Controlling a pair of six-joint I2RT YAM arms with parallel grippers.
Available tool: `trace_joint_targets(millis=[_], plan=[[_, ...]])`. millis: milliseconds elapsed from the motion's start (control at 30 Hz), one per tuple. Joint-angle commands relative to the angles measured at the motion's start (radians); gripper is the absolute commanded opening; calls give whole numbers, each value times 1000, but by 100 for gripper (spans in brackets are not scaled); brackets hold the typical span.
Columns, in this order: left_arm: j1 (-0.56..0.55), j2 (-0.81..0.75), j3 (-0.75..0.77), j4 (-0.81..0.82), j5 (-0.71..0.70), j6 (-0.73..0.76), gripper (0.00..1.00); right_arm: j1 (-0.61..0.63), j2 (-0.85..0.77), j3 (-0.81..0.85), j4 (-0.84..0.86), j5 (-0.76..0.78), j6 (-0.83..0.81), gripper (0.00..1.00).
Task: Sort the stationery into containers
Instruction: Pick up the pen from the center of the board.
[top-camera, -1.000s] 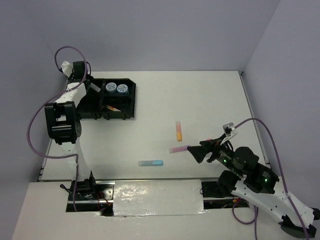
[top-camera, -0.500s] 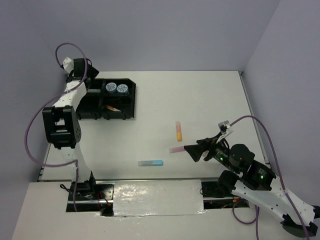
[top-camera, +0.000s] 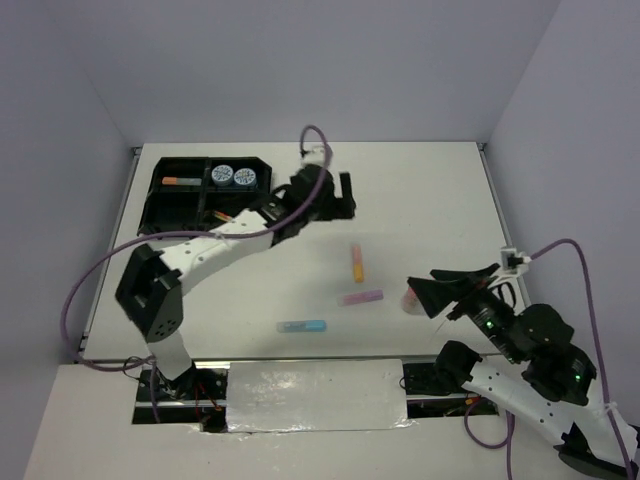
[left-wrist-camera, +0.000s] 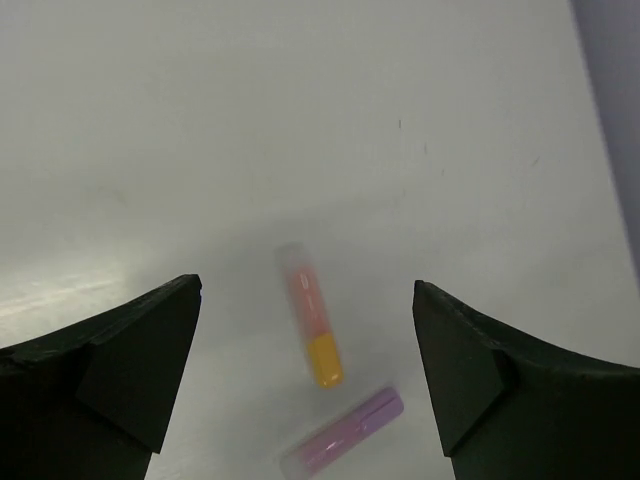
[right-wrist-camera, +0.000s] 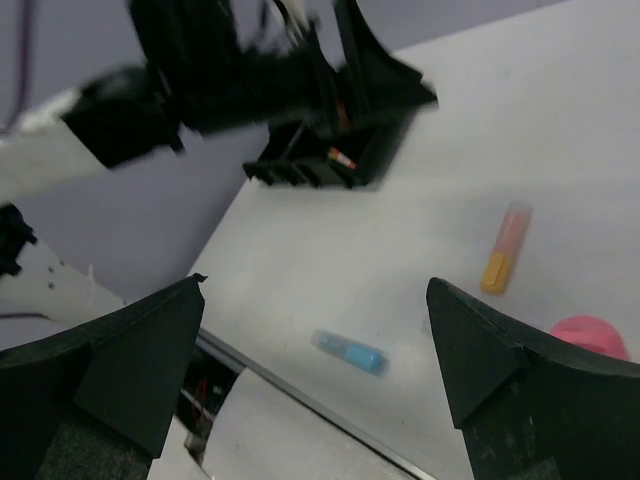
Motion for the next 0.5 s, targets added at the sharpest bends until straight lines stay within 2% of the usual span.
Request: trace_joint_targets(millis=[0, 133, 467], plan=[[-79, 99, -7, 1, 9, 13, 99, 0, 2, 123, -108, 168, -15, 100], [-156, 216, 70, -12, -9, -4, 99, 0, 78, 213, -223, 241, -43, 100], [-185, 448, 219, -170, -46, -69, 98, 0, 25, 131, -156, 140, -94, 100]])
